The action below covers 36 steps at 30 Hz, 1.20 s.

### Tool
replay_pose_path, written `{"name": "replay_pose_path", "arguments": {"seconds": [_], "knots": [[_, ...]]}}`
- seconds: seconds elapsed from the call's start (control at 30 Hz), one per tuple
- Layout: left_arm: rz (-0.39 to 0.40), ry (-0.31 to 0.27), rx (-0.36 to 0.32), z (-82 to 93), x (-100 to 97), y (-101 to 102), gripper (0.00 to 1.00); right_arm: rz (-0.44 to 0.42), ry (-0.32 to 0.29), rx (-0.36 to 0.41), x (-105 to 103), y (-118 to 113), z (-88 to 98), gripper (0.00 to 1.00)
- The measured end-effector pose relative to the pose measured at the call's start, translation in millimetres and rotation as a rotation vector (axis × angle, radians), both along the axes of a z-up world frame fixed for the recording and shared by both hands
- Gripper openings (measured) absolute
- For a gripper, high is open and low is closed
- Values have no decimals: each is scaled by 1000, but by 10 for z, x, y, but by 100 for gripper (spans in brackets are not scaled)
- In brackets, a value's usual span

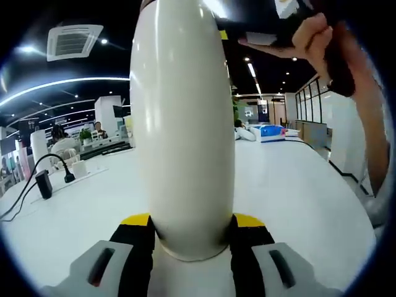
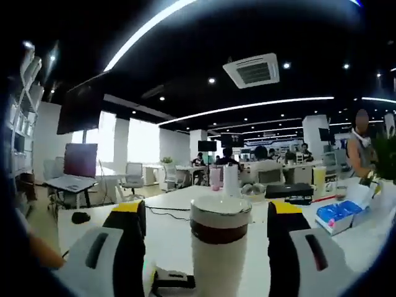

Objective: Grasp the water cup twist off the cup lid place the cup lid on the table

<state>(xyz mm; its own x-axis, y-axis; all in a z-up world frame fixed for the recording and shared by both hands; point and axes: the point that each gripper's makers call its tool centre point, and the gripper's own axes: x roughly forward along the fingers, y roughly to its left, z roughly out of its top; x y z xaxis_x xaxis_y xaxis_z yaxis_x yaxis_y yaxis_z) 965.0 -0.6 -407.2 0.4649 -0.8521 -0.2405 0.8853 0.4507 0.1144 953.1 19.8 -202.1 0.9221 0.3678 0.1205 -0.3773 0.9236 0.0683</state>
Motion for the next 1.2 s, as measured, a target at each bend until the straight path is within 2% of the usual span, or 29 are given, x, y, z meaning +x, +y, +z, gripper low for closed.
{"name": "replay_pose_path", "arguments": {"seconds": [0.07, 0.27, 0.63, 0.87, 1.2], "knots": [[-1, 0, 0, 1, -1, -1, 49, -13, 7, 21, 15, -17, -5, 82], [-4, 0, 1, 1, -3, -1, 49, -121, -17, 8, 63, -127, 5, 83], [-7, 1, 1, 0, 4, -5, 49, -185, -11, -29, 166, -71, -93, 79], [-8, 1, 1, 0, 3, -7, 49, -188, -11, -5, 138, -103, -53, 63], [-7, 1, 1, 0, -2, -5, 49, -197, -16, -13, 124, -146, -29, 48]]}}
